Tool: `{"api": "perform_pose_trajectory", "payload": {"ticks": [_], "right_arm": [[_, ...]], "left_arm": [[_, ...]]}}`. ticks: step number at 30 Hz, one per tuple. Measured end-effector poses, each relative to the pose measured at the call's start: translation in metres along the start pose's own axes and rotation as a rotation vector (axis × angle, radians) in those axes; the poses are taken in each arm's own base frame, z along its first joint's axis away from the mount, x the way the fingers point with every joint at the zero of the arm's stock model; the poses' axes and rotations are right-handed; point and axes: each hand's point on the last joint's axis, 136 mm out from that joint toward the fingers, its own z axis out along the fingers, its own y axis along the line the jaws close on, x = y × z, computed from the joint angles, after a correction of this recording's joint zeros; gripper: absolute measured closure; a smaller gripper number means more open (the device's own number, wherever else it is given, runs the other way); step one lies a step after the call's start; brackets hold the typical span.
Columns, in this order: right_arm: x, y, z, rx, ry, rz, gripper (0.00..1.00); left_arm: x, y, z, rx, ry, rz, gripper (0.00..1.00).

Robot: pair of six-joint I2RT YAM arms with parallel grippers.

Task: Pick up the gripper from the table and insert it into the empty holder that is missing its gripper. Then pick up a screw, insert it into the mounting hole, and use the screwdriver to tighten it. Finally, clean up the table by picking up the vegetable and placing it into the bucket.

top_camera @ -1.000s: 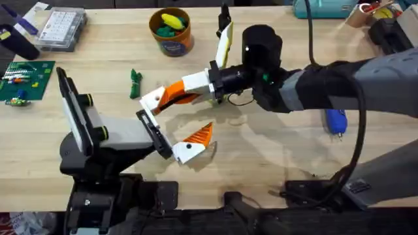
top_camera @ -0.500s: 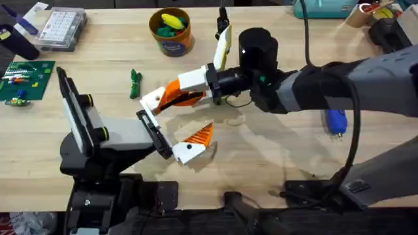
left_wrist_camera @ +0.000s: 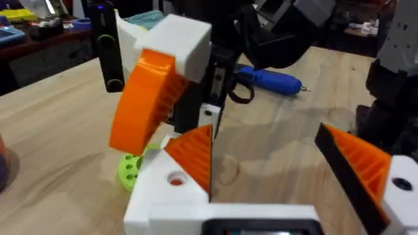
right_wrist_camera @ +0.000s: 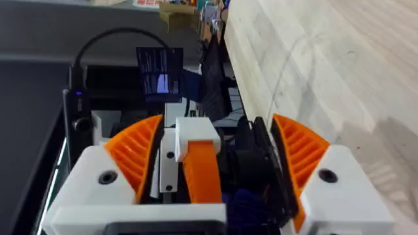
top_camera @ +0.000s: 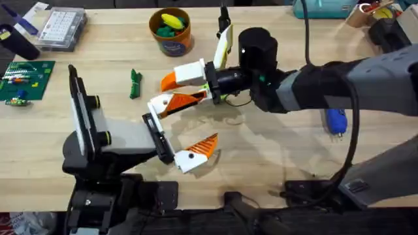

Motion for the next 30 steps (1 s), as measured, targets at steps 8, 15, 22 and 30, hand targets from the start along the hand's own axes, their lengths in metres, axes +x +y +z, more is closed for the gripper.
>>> {"api": "perform_pose_trajectory", "payload": {"ticks": [8, 15, 22, 30], "right_arm": [[-0.011, -0.003, -0.009, 0.006, -0.036, 0.003, 0.012], [-0.012, -0.003, -0.01, 0.005, -0.038, 0.004, 0.012], [0.002, 0.003, -0.019, -0.039, 0.067, -0.01, 0.012], [0.01, 0.003, -0.024, -0.055, 0.11, -0.004, 0.012]], "left_arm": [[0.0, -0.002, 0.0, 0.012, 0.0, -0.001, 0.014], [0.0, -0.003, 0.0, 0.018, 0.0, 0.001, 0.013], [0.0, -0.004, 0.0, 0.02, 0.0, 0.001, 0.014], [0.0, -0.004, 0.0, 0.021, 0.0, 0.001, 0.014]]}}
